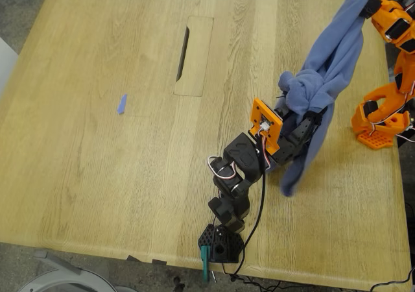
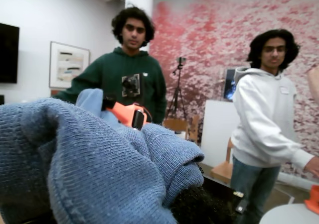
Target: Fold a T-shirt
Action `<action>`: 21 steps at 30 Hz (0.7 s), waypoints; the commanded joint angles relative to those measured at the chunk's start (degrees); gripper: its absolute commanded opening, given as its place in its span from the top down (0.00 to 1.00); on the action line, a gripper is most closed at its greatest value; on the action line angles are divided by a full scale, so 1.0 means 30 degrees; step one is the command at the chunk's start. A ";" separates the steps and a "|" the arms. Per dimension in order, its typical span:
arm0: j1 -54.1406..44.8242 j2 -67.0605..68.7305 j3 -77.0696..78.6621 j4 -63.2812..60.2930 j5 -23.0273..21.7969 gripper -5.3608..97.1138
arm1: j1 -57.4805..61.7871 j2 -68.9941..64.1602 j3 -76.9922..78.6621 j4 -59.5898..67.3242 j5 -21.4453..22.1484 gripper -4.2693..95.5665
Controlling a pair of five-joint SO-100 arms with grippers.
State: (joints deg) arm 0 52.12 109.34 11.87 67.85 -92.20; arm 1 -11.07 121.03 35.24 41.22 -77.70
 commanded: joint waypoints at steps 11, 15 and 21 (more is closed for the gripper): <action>0.3135 0.1670 0.0352 -0.0850 -0.0234 0.95 | -0.0996 0.0352 -0.1582 0.1523 -0.0176 0.96; 0.3340 0.1670 0.0498 -0.0703 -0.0293 0.95 | -0.0937 0.0439 -0.1494 0.2227 -0.0146 0.96; 0.3750 0.1846 0.0557 0.1641 -0.0967 0.95 | -0.1699 0.0938 -0.1143 0.5361 0.0000 0.96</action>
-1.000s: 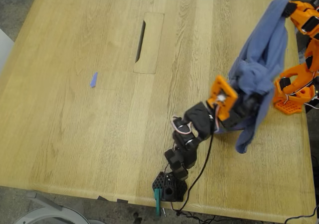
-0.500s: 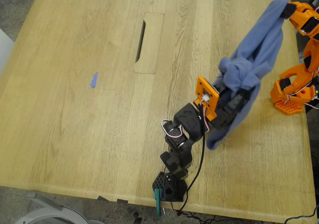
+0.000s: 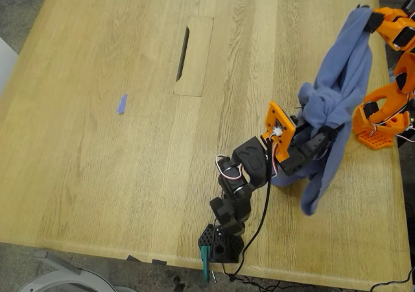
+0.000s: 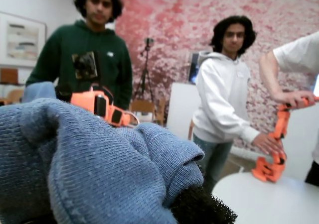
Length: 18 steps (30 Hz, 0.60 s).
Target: Fold a T-shirt
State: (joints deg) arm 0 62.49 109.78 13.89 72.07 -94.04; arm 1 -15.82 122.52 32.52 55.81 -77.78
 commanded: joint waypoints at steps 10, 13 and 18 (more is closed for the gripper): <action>-0.1348 0.2402 0.0205 0.7529 -0.2051 0.95 | -0.0322 0.1875 0.1494 0.3281 0.0293 0.96; -0.2285 0.2725 0.0762 0.9170 -0.2520 0.95 | -0.0498 0.2402 0.2168 0.4600 0.0322 0.96; -0.3252 0.4365 0.3838 1.0518 -0.3281 0.95 | -0.0674 0.3164 0.4834 0.4512 0.0352 0.96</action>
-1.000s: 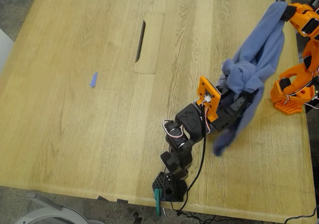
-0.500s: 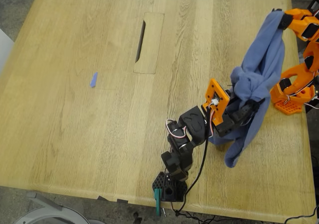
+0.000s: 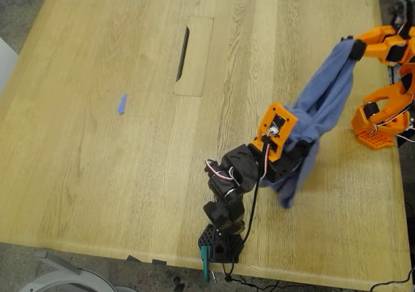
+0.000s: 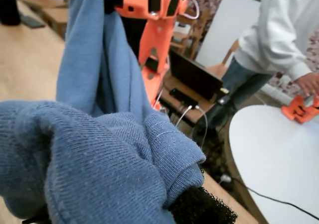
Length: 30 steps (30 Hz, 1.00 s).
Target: Fold a T-shirt
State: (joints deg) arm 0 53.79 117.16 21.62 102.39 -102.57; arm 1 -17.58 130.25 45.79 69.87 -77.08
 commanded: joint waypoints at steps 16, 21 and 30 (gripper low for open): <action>-0.4248 0.7119 1.2949 -0.0352 -0.1084 0.95 | 0.0762 0.1553 0.5859 -0.2900 0.0000 0.96; -0.6592 0.7383 1.5674 -0.3105 -0.0967 0.95 | 0.1377 0.1582 0.7705 -0.3486 0.0146 0.96; -0.9023 0.8057 1.9600 -0.5479 -0.0762 0.95 | 0.3076 0.2109 1.2979 -0.6621 0.0146 0.96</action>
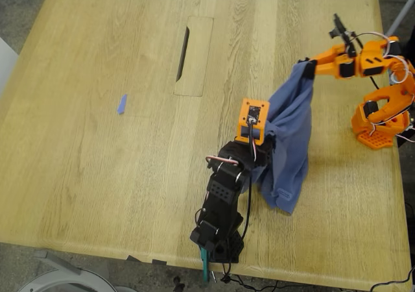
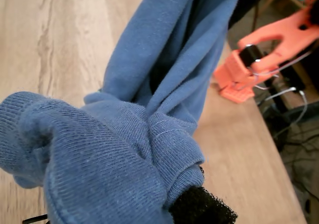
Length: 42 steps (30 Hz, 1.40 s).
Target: Fold a T-shirt
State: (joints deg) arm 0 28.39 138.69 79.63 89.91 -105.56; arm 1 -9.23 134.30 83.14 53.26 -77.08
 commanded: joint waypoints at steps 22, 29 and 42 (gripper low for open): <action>-0.7354 -0.2080 0.4424 -0.8174 0.0381 0.95 | 0.3984 -0.2959 0.4600 -0.8379 0.0176 0.96; -0.8848 -0.1904 0.6328 -0.9609 0.0439 0.95 | 0.4980 -0.5391 0.4658 -1.1016 0.0176 0.96; -1.1074 -0.4102 0.8174 -1.4473 0.0469 0.95 | 0.6240 -1.0342 0.2666 -1.4150 0.0146 0.96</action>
State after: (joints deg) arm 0 -3.16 126.21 105.82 51.68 -104.85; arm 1 8.79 103.89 96.24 12.92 -76.90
